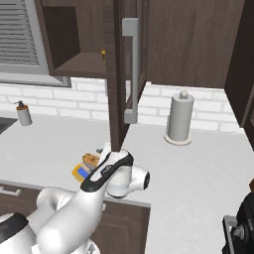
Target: Pick the bar and place it on the digital scale for weighing, and close the cabinet.
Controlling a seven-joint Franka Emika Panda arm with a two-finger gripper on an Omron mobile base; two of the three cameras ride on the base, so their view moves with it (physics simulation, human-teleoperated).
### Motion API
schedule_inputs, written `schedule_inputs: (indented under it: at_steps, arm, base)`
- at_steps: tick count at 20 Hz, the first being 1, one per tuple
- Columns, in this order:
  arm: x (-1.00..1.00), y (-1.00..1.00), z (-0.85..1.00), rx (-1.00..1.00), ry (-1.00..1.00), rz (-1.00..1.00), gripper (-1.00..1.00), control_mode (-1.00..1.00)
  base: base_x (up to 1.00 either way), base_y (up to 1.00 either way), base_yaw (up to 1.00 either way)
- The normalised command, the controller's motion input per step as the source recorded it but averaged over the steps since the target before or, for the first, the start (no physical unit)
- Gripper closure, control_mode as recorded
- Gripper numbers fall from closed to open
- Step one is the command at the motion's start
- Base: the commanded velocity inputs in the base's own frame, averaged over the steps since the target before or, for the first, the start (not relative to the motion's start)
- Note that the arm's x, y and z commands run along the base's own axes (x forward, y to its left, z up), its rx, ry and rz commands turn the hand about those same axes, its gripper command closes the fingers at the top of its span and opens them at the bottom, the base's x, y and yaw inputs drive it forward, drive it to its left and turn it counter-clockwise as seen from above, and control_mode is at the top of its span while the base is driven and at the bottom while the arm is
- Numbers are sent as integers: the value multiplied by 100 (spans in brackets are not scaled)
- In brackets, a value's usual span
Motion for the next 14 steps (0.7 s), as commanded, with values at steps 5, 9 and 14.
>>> schedule_inputs:
  at_steps: [5,9,14]
  arm:
    - [-67,-21,40,-2,-61,-1,-100,-100]
    - [-46,-22,35,-9,-58,-10,-100,-100]
    - [-19,-35,61,-1,-49,-14,-100,-100]
  base:
    - [0,0,0]
    - [0,0,0]
    - [0,0,0]
